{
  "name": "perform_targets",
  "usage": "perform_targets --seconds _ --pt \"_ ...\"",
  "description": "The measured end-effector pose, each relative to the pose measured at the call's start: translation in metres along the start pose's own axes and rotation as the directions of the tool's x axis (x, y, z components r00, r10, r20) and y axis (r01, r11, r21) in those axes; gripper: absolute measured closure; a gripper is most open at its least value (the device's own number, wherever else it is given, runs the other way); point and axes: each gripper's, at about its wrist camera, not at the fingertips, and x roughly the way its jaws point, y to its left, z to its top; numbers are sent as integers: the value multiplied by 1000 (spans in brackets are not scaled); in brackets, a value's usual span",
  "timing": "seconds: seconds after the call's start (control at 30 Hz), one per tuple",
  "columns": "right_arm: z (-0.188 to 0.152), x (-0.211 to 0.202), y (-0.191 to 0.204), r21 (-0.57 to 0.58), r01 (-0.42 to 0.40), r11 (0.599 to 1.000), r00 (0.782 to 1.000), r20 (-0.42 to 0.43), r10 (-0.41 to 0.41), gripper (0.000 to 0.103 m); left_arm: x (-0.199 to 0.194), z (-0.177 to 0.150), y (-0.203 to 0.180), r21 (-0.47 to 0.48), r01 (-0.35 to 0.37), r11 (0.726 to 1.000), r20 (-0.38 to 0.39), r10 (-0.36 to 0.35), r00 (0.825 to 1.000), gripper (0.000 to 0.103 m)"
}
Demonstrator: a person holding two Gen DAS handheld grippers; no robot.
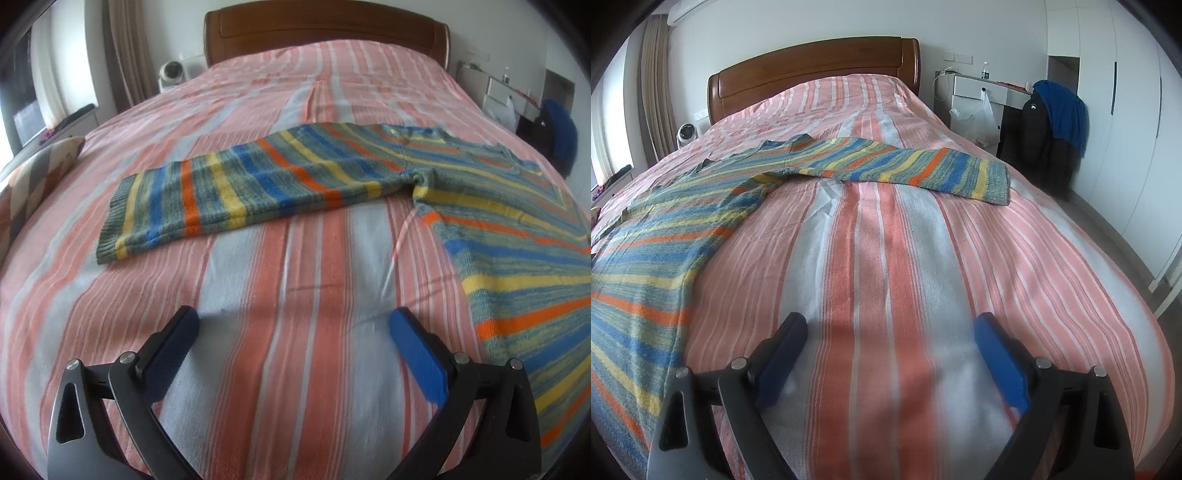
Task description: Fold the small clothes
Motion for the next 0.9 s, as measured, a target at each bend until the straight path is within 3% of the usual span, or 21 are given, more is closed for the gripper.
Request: perform_targets --seconds 0.9 --pt "-1 1 3 -15 42 999 999 14 -42 9 0 0 1 1 0 1000 -1 0 1000 0"
